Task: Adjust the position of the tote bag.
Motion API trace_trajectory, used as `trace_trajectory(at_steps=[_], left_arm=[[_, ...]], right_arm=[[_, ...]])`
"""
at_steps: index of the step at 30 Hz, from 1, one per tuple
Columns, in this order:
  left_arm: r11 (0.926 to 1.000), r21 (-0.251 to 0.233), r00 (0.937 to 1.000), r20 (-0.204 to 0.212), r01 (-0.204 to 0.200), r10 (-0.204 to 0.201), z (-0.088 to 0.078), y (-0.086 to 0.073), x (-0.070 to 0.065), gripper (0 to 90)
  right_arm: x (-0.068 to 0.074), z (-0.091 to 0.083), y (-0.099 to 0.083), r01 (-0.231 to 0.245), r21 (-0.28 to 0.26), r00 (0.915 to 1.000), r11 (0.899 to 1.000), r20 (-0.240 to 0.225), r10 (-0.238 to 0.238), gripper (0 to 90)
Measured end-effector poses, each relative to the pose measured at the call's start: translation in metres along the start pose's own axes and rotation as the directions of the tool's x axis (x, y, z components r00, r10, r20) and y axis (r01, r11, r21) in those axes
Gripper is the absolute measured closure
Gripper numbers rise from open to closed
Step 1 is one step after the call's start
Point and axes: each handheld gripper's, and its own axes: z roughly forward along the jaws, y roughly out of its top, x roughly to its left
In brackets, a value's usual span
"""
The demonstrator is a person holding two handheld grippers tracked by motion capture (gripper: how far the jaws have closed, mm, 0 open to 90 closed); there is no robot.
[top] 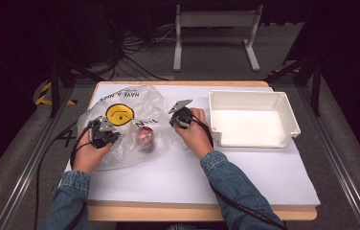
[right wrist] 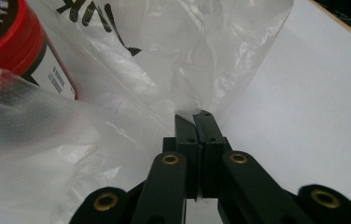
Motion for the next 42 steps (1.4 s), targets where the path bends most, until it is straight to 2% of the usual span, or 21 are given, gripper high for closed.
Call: trace_trajectory(at_steps=[6, 11, 15, 17, 22, 25, 30, 35, 38, 42], left_arm=[[0.9999, 0.017, 0.9993, 0.036, 0.001, -0.002, 0.001, -0.003, -0.002, 88.4], [0.9985, 0.048, 0.9971, 0.072, -0.027, 0.023, 0.000, -0.007, -0.005, 88.5], [0.9972, 0.065, 0.9963, 0.080, -0.037, 0.032, 0.001, -0.008, -0.007, 88.4], [0.9974, 0.065, 0.9960, 0.085, -0.032, 0.027, 0.000, -0.009, -0.007, 86.2], [0.9983, 0.057, 0.9946, 0.103, -0.011, 0.005, -0.003, -0.010, -0.007, 76.4], [0.9995, 0.031, 0.9929, 0.118, 0.009, -0.013, -0.010, -0.012, -0.003, 67.2], [0.9989, -0.031, 0.9911, 0.129, 0.036, -0.032, -0.026, -0.011, 0.001, 53.9], [0.9953, -0.087, 0.9916, 0.126, 0.042, -0.030, -0.040, -0.005, 0.000, 50.7], [0.9941, -0.102, 0.9924, 0.120, 0.039, -0.026, -0.044, -0.003, -0.002, 50.0], [0.9899, -0.137, 0.9940, 0.108, 0.034, -0.020, -0.055, 0.001, -0.003, 48.6]], right_arm=[[0.002, 0.000, -0.004, 0.010, 0.026, 0.9999, 1.000, -0.005, -0.010, 88.1], [0.005, -0.002, -0.008, 0.019, 0.041, 0.9996, 0.999, -0.023, -0.018, 88.2], [0.007, -0.002, -0.011, 0.020, 0.049, 0.9993, 0.999, -0.032, -0.019, 87.6], [0.007, -0.002, -0.012, 0.020, 0.057, 0.9994, 0.998, -0.030, -0.018, 84.4], [0.005, -0.006, -0.014, 0.008, 0.048, 0.9995, 0.999, -0.031, -0.007, 69.4], [0.003, -0.011, -0.016, 0.002, 0.030, 0.9993, 1.000, -0.037, -0.001, 58.2], [0.004, -0.026, -0.013, -0.017, -0.033, 0.9993, 0.999, -0.034, 0.016, 46.5], [0.009, -0.041, -0.007, -0.006, -0.094, 0.9992, 0.996, -0.039, 0.002, 44.4], [0.013, -0.048, -0.004, 0.005, -0.123, 0.9993, 0.992, -0.036, -0.009, 45.6], [0.023, -0.063, 0.005, -0.002, -0.197, 0.9983, 0.980, -0.057, -0.009, 51.7]])
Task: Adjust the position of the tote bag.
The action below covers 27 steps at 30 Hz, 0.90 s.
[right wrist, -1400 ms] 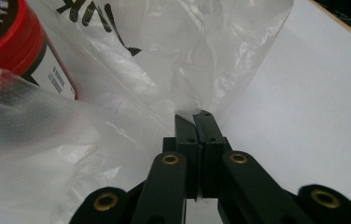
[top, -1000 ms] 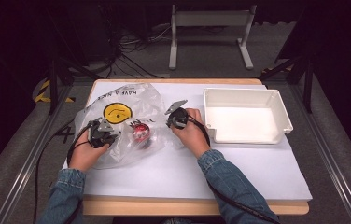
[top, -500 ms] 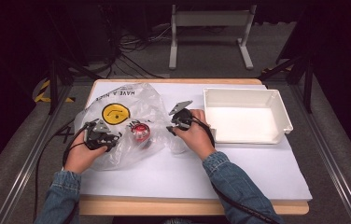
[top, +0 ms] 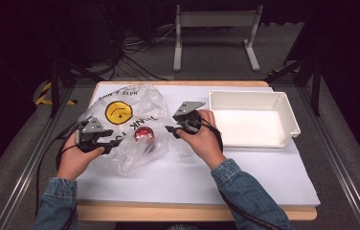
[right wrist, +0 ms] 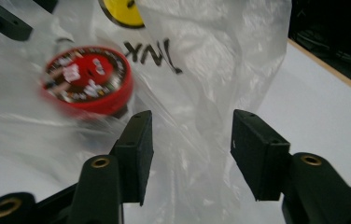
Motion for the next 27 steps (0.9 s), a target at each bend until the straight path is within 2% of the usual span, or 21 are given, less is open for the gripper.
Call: trace_trajectory(at_steps=[4, 6, 8, 10, 11, 14, 17, 21, 27], left_arm=[[0.9993, -0.038, 1.0000, -0.001, -0.003, 0.003, -0.009, 0.005, -0.004, 48.3], [0.9987, -0.050, 0.9999, 0.013, -0.002, 0.003, -0.012, 0.009, -0.009, 46.9], [0.9984, -0.054, 0.9993, 0.034, -0.016, 0.018, -0.014, 0.013, -0.014, 43.3], [0.9981, -0.058, 0.9986, 0.046, -0.024, 0.027, -0.015, 0.015, -0.017, 39.5], [0.9977, -0.061, 0.9982, 0.049, -0.030, 0.033, -0.016, 0.017, -0.020, 39.5], [0.9974, -0.058, 0.9973, 0.056, -0.043, 0.047, -0.019, 0.021, -0.025, 36.0], [0.9974, -0.050, 0.9961, 0.069, -0.053, 0.056, -0.019, 0.022, -0.027, 34.2], [0.9972, -0.043, 0.9954, 0.071, -0.062, 0.065, -0.019, 0.023, -0.030, 32.6], [0.9966, -0.027, 0.9931, 0.086, -0.078, 0.080, -0.019, 0.024, -0.033, 29.9]], right_arm=[[0.010, -0.004, 0.009, -0.012, -0.067, 0.9989, 0.998, -0.046, 0.009, 59.8], [0.015, -0.001, 0.013, -0.027, -0.075, 0.9963, 0.997, -0.084, 0.020, 58.1], [0.020, 0.005, 0.014, -0.048, -0.076, 0.9921, 0.996, -0.119, 0.039, 50.8], [0.025, 0.012, 0.014, -0.088, -0.087, 0.9851, 0.992, -0.156, 0.074, 36.8], [0.025, 0.012, 0.014, -0.088, -0.087, 0.9851, 0.992, -0.156, 0.074, 36.8], [0.031, 0.019, 0.018, -0.116, -0.139, 0.9792, 0.983, -0.182, 0.090, 26.2], [0.034, 0.022, 0.025, -0.132, -0.168, 0.9783, 0.977, -0.181, 0.101, 22.0], [0.036, 0.031, 0.031, -0.126, -0.152, 0.9812, 0.980, -0.165, 0.101, 21.4], [0.044, 0.056, 0.032, -0.158, -0.075, 0.9778, 0.985, -0.150, 0.146, 20.3]])
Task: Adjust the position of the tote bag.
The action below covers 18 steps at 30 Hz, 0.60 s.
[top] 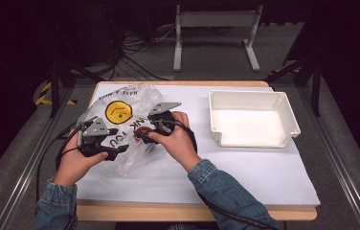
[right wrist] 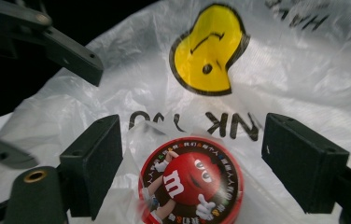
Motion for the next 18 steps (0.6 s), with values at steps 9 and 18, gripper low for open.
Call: trace_trajectory(at_steps=[9, 18], left_arm=[[0.9989, 0.046, 0.9997, 0.024, -0.009, 0.008, 0.005, -0.002, -0.001, 26.2], [0.9987, 0.050, 0.9997, 0.022, -0.004, 0.003, 0.006, -0.003, 0.000, 24.8]], right_arm=[[0.011, 0.022, -0.012, 0.004, 0.079, 0.9985, 0.997, 0.053, -0.008, 14.1], [0.014, 0.034, -0.025, 0.028, 0.143, 0.9953, 0.989, 0.088, -0.041, 12.9]])
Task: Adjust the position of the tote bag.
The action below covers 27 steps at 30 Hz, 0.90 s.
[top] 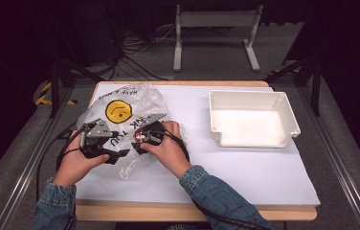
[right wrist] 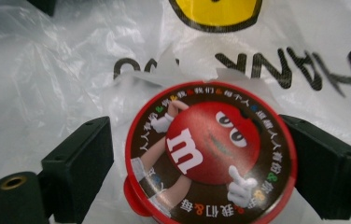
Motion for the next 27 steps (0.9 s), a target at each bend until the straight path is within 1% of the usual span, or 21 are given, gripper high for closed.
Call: trace_trajectory(at_steps=[2, 5, 12, 16, 21, 26, 27], left_arm=[[1.0000, 0.001, 1.0000, 0.000, 0.000, 0.000, 0.000, 0.000, 0.000, 24.7], [1.0000, 0.001, 1.0000, -0.001, 0.003, -0.003, 0.000, -0.001, 0.001, 24.6], [1.0000, -0.002, 1.0000, -0.005, 0.006, -0.006, -0.001, -0.002, 0.003, 24.3], [0.9999, -0.005, 0.9999, -0.006, 0.010, -0.010, -0.001, -0.003, 0.003, 24.2], [0.9999, -0.005, 0.9999, -0.009, 0.013, -0.013, -0.002, -0.003, 0.004, 24.0], [0.9999, -0.006, 0.9999, -0.012, 0.012, -0.012, -0.002, -0.003, 0.003, 23.9], [0.9999, -0.006, 0.9999, -0.011, 0.012, -0.012, -0.002, -0.003, 0.003, 23.9]], right_arm=[[0.000, 0.002, -0.002, 0.000, 0.005, 1.0000, 1.000, 0.004, 0.000, 12.9], [0.000, 0.010, -0.010, 0.006, 0.033, 0.9999, 0.999, 0.009, -0.006, 12.9], [0.000, 0.016, -0.020, 0.016, 0.057, 0.9997, 0.998, 0.016, -0.017, 12.5], [0.000, 0.014, -0.024, 0.023, 0.039, 0.9994, 0.999, 0.024, -0.024, 12.5], [-0.001, 0.005, -0.029, 0.012, 0.006, 0.9995, 1.000, 0.028, -0.012, 12.6], [0.001, 0.001, -0.035, -0.008, 0.000, 0.9998, 1.000, 0.021, 0.008, 15.2], [0.002, -0.001, -0.037, -0.008, -0.011, 0.9997, 1.000, 0.023, 0.008, 15.9]])
